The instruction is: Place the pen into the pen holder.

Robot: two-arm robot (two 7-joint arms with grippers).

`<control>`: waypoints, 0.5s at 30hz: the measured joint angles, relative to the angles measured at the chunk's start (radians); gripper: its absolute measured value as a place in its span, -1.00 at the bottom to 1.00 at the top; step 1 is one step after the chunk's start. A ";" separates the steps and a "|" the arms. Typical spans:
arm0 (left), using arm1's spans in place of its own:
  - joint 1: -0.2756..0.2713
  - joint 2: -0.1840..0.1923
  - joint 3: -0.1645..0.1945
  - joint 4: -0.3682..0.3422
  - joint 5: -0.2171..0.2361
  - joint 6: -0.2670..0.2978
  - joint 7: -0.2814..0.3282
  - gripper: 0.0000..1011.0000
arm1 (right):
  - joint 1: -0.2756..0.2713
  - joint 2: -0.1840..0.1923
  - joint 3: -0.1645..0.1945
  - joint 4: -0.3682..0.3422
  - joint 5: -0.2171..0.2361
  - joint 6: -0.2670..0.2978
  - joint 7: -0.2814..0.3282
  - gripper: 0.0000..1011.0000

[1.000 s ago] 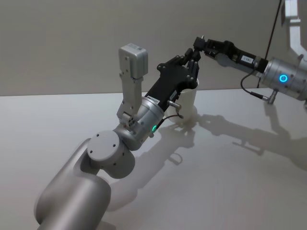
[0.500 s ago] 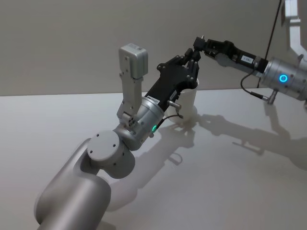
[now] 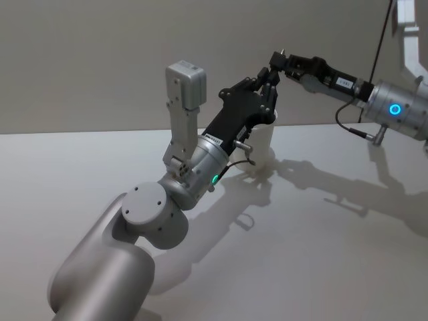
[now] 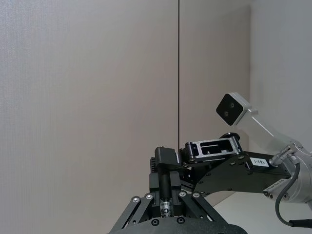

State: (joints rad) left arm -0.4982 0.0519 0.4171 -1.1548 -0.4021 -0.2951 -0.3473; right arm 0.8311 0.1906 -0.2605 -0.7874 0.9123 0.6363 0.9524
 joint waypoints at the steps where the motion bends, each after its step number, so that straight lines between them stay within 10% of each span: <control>1: 0.000 0.000 0.000 0.000 0.000 0.000 0.000 -0.76 | 0.000 0.000 0.000 0.000 0.000 0.000 0.000 -0.76; 15: 0.000 0.000 0.000 0.000 0.000 0.000 0.000 -0.76 | 0.000 0.000 0.000 0.000 0.000 0.000 0.000 -0.76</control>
State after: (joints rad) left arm -0.4982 0.0520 0.4171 -1.1549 -0.4021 -0.2951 -0.3472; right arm 0.8310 0.1906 -0.2605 -0.7874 0.9123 0.6363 0.9524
